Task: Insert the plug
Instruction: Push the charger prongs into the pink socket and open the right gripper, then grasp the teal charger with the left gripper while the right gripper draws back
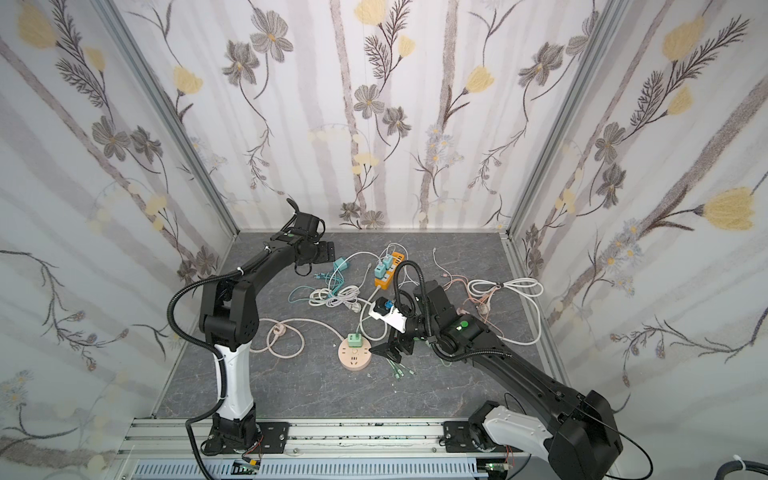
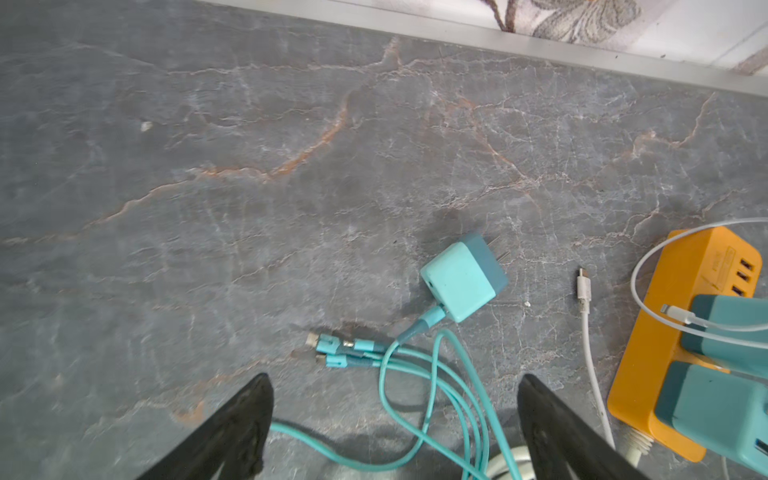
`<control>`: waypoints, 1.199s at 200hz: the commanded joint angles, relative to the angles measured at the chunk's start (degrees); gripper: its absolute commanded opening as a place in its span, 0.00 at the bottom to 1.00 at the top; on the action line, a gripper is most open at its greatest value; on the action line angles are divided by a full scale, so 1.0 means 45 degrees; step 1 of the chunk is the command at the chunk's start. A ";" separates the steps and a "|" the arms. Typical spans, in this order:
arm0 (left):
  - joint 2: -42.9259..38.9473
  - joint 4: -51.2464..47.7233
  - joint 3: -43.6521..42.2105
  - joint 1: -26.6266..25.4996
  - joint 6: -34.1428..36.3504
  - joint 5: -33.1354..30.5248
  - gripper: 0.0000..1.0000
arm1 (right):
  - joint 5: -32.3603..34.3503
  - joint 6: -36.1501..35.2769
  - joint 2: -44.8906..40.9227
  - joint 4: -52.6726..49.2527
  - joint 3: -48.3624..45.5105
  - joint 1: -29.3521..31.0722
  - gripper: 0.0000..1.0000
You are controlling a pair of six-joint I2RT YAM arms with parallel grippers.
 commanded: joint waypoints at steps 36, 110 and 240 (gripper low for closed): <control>0.3553 -0.3215 0.4877 -0.0102 0.3368 0.1913 0.87 | -0.1193 0.1593 -0.0087 0.1196 -0.0368 -0.0247 0.99; 0.5390 -0.3955 0.6877 -0.1046 0.7030 0.0058 0.82 | -0.0100 0.2080 -0.0459 0.0784 -0.1287 -0.0228 0.99; 0.7176 -0.5766 0.9596 -0.1194 0.8849 0.0923 0.45 | 0.0085 0.2599 0.0024 -0.0749 -0.1394 0.0169 0.99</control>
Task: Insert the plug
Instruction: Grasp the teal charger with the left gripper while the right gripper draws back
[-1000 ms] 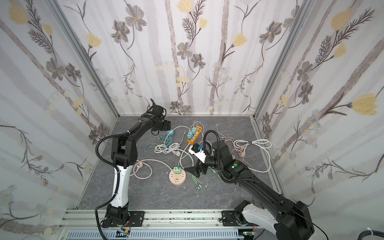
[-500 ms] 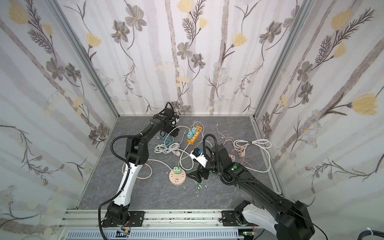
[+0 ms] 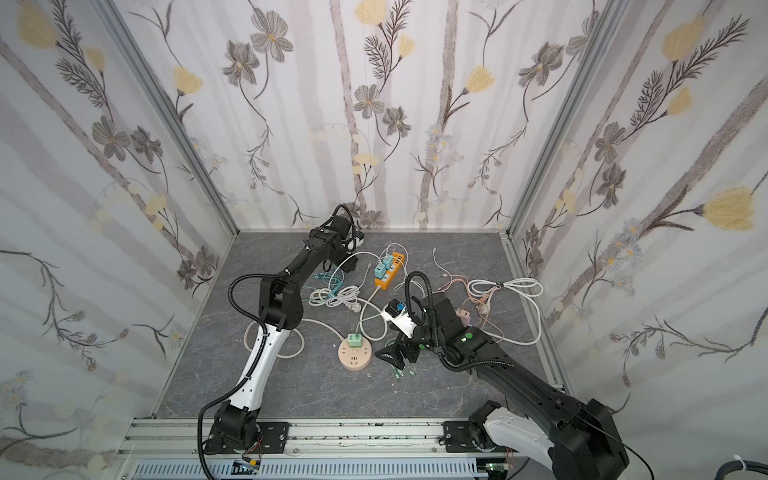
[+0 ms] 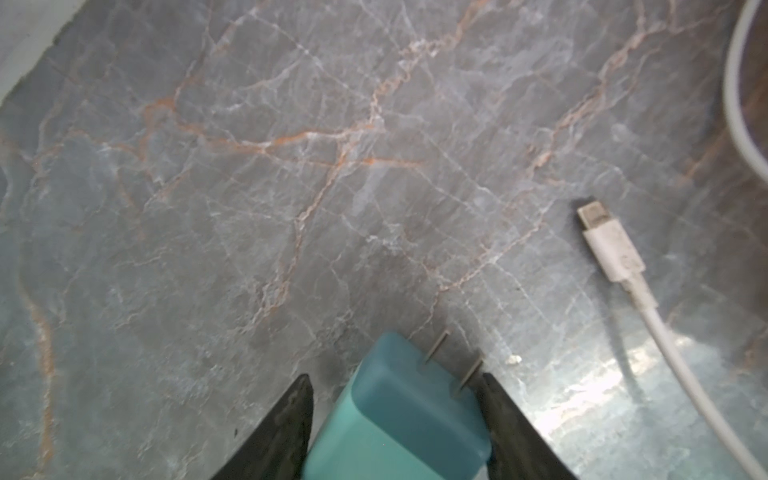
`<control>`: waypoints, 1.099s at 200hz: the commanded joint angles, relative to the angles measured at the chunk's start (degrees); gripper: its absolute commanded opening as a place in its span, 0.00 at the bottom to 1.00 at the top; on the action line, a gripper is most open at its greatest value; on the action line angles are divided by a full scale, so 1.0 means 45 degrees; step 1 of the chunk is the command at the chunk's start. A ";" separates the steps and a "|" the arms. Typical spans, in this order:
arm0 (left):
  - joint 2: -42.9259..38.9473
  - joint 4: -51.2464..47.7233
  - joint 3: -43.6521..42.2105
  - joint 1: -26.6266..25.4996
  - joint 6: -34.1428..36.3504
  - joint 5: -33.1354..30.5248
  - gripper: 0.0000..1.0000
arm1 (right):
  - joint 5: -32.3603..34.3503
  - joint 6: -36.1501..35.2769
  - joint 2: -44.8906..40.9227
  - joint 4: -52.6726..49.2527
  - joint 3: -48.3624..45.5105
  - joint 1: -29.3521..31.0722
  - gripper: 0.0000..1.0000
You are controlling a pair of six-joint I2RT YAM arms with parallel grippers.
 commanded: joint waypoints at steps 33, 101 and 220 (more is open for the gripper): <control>-0.0062 -0.1029 -0.0002 0.0358 -0.0463 0.0243 0.32 | 0.0052 0.1146 0.0091 -0.0771 0.0285 0.0343 0.99; -0.2883 0.0519 -0.2865 0.1528 -0.2767 0.0353 0.51 | 0.0912 0.1139 0.0206 -0.0530 0.0620 0.0382 0.99; -0.2603 -0.2399 -0.3375 0.0942 0.3264 0.0772 0.77 | 0.2325 0.1341 0.0145 -0.0639 0.0765 0.0363 0.99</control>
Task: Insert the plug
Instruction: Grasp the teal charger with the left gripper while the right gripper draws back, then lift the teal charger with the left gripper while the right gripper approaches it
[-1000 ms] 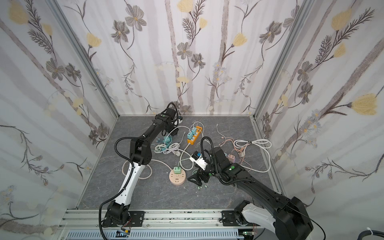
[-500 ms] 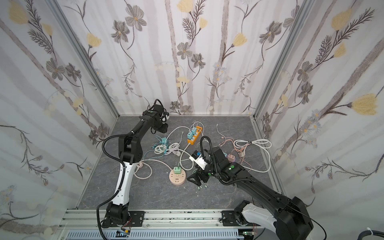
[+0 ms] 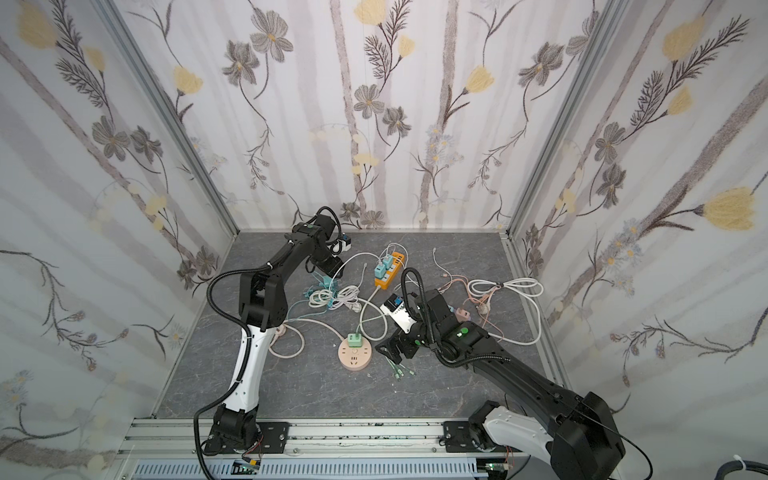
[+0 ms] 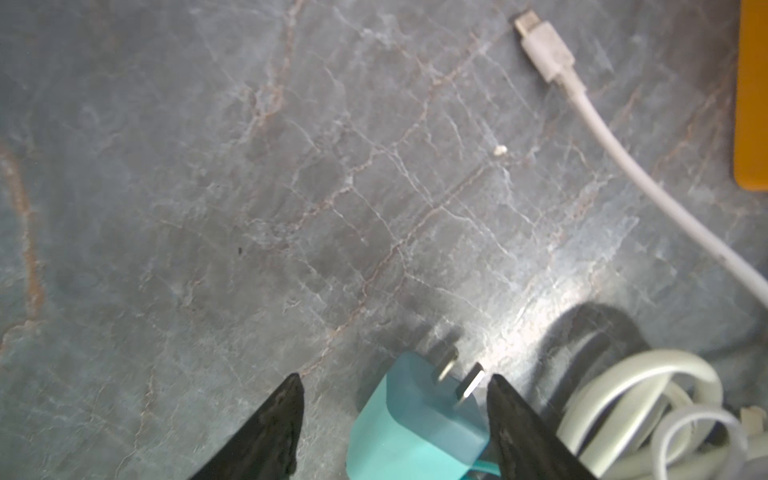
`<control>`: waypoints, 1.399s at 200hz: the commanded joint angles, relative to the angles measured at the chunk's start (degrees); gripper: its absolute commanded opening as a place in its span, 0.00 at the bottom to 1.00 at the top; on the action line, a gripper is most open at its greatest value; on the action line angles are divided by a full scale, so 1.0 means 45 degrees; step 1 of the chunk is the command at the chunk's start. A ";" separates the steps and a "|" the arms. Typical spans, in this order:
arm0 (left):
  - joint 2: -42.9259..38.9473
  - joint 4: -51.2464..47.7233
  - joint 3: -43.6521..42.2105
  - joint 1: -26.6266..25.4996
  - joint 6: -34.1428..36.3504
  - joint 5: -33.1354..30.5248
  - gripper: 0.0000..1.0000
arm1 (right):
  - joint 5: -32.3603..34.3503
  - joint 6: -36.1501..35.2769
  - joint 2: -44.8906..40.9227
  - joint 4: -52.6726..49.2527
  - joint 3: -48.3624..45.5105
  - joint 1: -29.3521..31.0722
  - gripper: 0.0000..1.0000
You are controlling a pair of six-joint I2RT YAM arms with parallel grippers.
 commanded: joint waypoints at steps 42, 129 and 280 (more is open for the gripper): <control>-0.0196 -0.0739 -0.1056 -0.0042 0.3721 -0.1025 0.78 | 0.0105 0.0073 0.0090 0.0195 0.0003 0.0008 0.99; -0.0197 0.0615 -0.1883 -0.0338 0.4149 -0.1231 0.61 | -0.0568 -0.0006 0.0433 0.0097 0.0125 0.0028 0.99; -0.4306 0.5876 -0.4797 0.1399 -0.4071 -0.1305 0.00 | -0.4339 0.0683 0.3265 -0.5093 0.2175 0.0111 0.99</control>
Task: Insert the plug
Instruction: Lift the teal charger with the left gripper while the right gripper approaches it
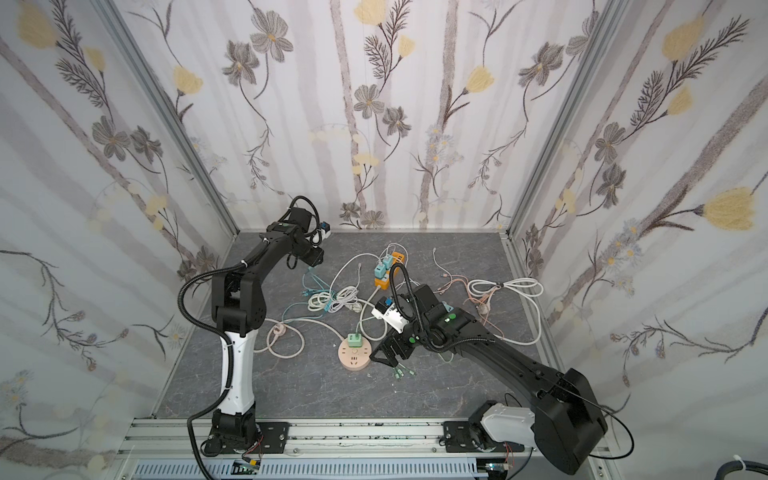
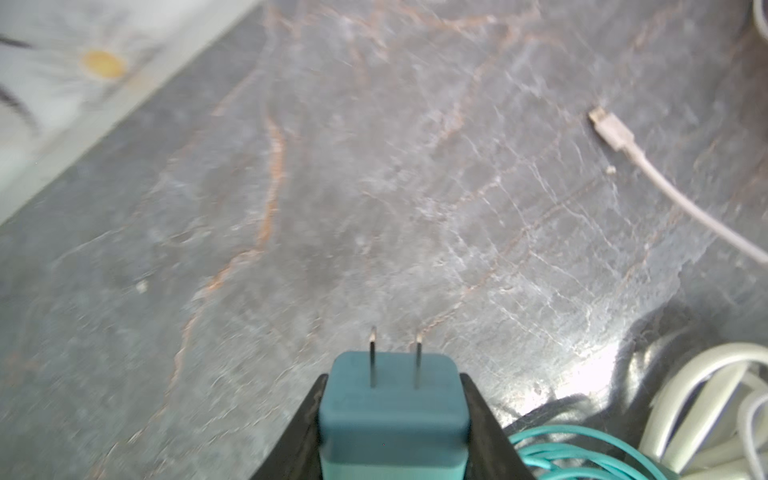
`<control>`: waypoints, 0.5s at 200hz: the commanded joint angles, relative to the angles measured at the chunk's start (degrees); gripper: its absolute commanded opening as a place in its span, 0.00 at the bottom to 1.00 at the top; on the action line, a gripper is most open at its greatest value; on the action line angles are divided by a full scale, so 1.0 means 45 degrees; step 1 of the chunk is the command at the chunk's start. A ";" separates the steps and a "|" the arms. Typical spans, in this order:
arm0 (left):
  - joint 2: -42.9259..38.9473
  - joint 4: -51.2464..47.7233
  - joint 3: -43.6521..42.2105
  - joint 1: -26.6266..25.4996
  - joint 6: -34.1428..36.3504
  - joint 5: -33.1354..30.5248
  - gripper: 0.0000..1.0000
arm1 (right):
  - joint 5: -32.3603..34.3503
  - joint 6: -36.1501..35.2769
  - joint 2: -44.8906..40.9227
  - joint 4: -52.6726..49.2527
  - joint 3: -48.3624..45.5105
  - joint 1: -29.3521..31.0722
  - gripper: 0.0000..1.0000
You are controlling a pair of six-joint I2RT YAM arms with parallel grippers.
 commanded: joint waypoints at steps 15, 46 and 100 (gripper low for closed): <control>-0.1782 0.2405 -0.1630 -0.0040 -0.3506 -0.0471 0.00 | -0.2020 0.0611 0.1064 -0.2923 0.0433 0.0409 0.99; -0.3409 0.3762 -0.3134 -0.0040 -0.5468 -0.0431 0.00 | -0.2885 0.0192 0.0836 -0.3490 0.1358 0.1116 0.99; -0.5676 0.4641 -0.4770 -0.0040 -0.8365 0.0198 0.00 | -0.3823 -0.0360 0.0110 -0.2122 0.3088 0.1117 0.99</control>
